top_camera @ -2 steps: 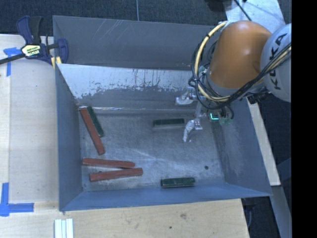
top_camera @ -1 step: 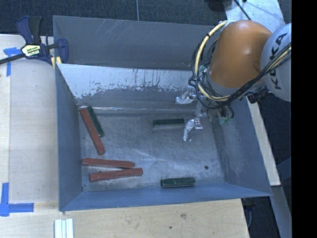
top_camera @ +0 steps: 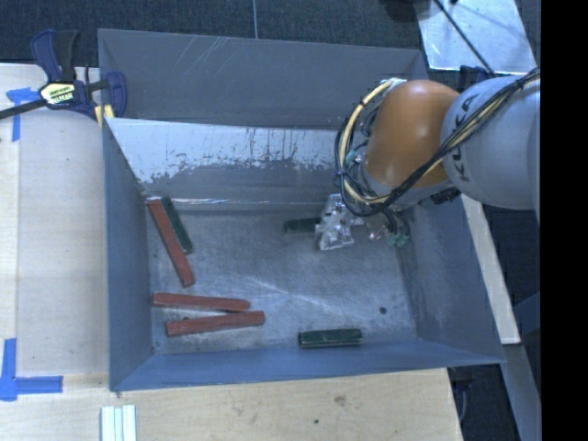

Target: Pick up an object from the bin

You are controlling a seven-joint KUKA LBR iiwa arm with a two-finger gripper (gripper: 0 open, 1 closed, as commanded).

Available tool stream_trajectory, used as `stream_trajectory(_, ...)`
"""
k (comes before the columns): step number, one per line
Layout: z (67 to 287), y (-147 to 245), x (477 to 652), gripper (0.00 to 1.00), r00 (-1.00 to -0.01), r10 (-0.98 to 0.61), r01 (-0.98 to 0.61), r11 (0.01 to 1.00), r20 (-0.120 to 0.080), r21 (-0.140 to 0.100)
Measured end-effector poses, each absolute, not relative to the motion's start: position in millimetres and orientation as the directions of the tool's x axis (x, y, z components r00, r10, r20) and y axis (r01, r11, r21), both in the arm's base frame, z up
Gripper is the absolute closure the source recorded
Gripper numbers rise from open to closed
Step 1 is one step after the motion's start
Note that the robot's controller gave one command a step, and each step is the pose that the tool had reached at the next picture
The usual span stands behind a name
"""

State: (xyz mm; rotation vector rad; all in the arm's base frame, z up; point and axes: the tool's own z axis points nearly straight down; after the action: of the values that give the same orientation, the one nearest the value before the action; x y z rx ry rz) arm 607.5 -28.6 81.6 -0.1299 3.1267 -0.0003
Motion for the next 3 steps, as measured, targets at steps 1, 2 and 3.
stream_trajectory(1,77.0,-28.8,604.8,0.0,-0.997,-0.083,-0.083,0.997,-0.007,-0.001)
stream_trajectory(2,77.0,-28.8,604.9,0.0,-0.997,-0.083,-0.083,0.997,-0.007,-0.001)
stream_trajectory(3,111.0,-3.5,612.9,0.0,-0.995,-0.098,-0.098,0.995,-0.002,-0.001)
